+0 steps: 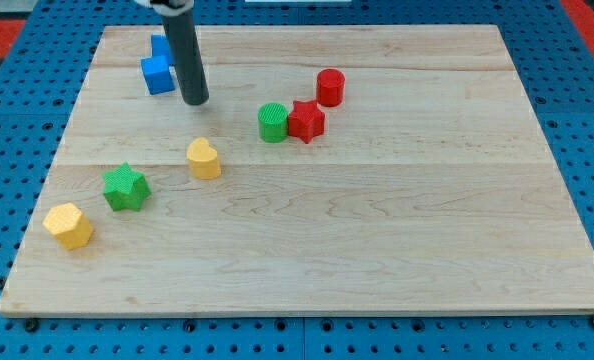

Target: Push the red circle into the blue blocks

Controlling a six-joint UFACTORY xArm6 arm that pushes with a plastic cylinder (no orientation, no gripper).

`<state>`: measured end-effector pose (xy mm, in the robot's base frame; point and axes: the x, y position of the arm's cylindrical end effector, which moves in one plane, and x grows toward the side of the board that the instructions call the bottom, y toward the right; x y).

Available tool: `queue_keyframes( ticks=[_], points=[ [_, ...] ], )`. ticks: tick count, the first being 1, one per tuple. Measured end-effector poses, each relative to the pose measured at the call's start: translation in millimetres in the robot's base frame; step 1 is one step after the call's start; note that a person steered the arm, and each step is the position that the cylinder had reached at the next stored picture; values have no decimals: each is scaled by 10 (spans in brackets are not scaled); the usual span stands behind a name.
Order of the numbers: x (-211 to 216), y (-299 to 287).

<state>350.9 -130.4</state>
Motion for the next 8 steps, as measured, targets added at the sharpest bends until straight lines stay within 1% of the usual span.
queue_keyframes(
  ticks=[1, 2, 3, 4, 5, 6, 7, 8],
  points=[
    [-336, -368],
    [-730, -560],
    [-758, 247],
    [-764, 1289],
    [-723, 2069],
    [-582, 2445],
    [-343, 1850],
    [-490, 809]
  ],
)
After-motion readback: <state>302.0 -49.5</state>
